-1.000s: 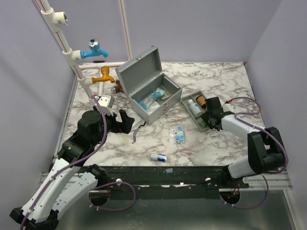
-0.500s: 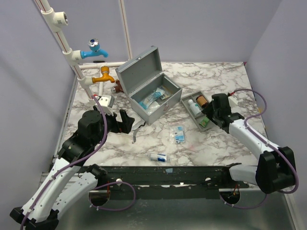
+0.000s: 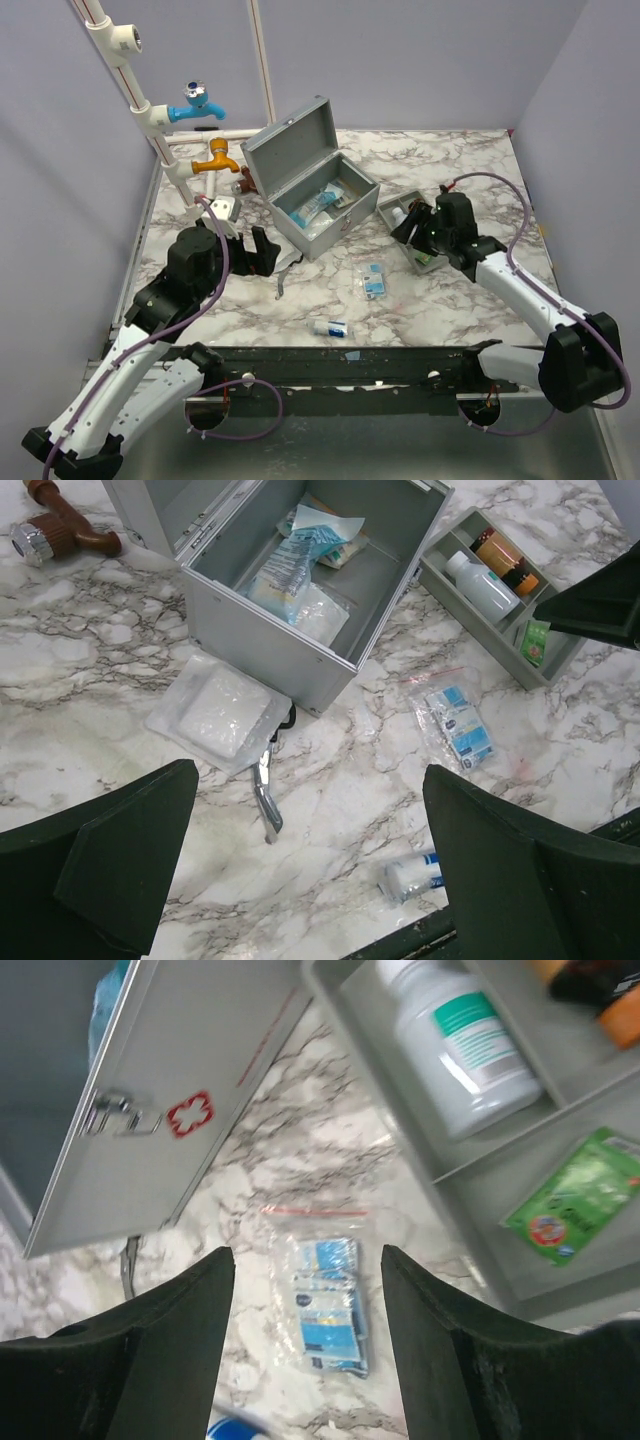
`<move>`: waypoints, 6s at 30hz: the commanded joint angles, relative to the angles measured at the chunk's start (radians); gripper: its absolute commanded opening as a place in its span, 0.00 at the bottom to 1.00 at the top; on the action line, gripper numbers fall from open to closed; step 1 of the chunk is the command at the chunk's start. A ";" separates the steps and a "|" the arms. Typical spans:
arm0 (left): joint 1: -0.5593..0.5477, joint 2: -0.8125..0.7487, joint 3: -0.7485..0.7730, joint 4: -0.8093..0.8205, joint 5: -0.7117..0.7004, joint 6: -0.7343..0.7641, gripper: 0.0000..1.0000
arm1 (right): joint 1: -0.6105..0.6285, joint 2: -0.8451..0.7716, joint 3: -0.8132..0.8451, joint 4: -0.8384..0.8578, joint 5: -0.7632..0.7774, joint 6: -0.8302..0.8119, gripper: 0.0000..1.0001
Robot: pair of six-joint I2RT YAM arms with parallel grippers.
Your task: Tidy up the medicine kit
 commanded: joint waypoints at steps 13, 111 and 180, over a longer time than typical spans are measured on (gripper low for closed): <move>0.005 0.033 -0.001 -0.005 -0.043 0.025 0.99 | 0.143 0.136 -0.105 0.051 -0.077 -0.050 0.63; 0.013 -0.016 0.004 -0.006 -0.012 0.019 0.99 | 0.199 0.350 0.474 0.266 -0.011 0.209 0.01; 0.022 -0.016 0.002 -0.011 -0.039 0.016 0.98 | 0.443 0.352 0.242 0.098 -0.319 -0.452 0.67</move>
